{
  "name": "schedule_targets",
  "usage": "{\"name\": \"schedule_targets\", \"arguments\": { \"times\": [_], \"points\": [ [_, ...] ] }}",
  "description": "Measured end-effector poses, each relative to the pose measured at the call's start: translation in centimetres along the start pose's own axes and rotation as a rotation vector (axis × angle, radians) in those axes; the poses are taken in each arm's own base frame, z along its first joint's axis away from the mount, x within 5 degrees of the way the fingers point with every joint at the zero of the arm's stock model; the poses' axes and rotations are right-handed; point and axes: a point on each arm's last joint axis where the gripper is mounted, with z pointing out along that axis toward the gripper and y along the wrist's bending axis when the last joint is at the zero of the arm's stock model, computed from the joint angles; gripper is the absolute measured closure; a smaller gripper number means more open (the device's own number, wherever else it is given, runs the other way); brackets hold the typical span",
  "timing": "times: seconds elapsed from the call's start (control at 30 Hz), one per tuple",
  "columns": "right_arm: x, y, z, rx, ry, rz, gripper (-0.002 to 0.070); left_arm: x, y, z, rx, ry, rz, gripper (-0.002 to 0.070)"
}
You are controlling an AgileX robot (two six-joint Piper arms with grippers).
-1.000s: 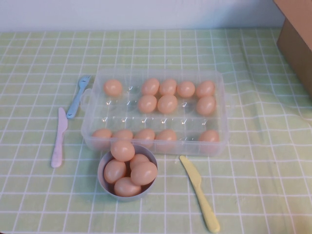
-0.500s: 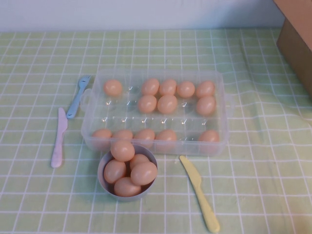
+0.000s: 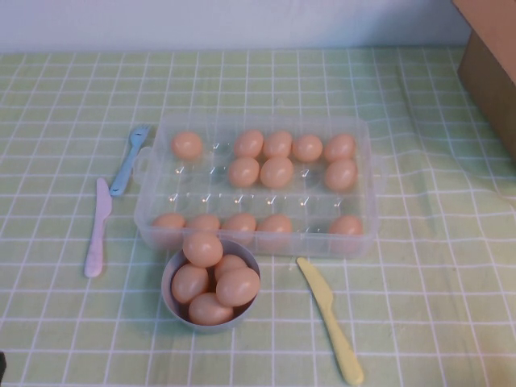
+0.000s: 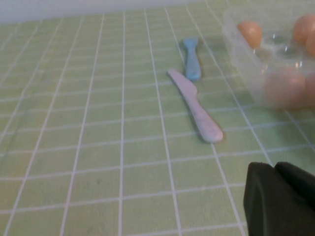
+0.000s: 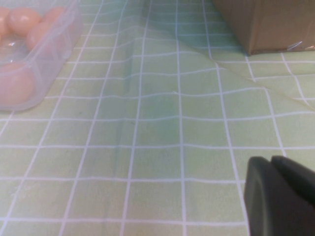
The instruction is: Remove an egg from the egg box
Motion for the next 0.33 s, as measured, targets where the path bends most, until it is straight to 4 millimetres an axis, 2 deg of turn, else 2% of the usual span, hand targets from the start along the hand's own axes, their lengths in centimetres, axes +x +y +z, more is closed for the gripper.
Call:
{"name": "schedule_targets", "arguments": {
  "times": [0.1,0.33],
  "points": [
    [0.00,0.00,0.00,0.000,0.000,0.000,0.0694,0.49,-0.04,-0.01,0.004,0.054,0.000,0.0678],
    [0.00,0.00,0.00,0.000,0.000,0.000,0.0694,0.55,-0.04,-0.02,0.004,0.060,0.000,0.0678]
  ]
}}
